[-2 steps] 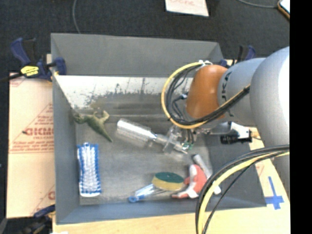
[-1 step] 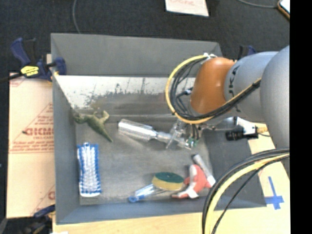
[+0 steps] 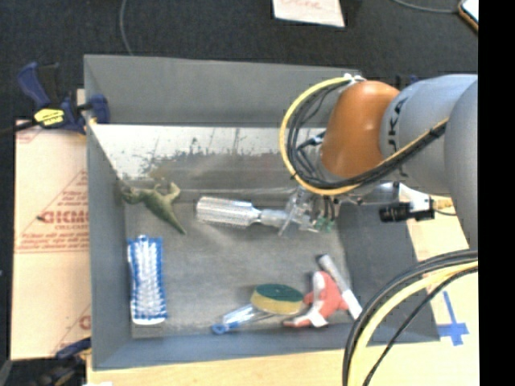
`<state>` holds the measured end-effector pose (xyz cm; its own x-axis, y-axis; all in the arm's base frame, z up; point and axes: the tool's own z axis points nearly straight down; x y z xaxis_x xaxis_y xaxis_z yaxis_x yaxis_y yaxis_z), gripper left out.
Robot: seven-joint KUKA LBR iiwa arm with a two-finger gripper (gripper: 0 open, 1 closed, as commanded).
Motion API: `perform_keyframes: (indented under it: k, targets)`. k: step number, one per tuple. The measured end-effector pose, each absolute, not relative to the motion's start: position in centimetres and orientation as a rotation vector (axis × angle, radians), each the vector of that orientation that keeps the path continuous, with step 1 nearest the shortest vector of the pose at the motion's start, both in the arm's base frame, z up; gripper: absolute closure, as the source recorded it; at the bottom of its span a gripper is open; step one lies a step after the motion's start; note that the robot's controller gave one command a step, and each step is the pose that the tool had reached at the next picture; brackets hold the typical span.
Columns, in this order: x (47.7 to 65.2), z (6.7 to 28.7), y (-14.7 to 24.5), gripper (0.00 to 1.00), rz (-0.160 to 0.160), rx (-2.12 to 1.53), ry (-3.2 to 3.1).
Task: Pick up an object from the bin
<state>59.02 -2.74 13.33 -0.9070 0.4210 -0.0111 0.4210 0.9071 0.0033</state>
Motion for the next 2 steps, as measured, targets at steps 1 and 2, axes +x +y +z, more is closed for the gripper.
perform_keyframes:
  k: [1,2]
  targets:
    - [58.8,15.6,-2.8,1.00,0.000,0.672,3.064]
    - [59.0,19.2,-2.8,1.00,0.002,0.667,3.056]
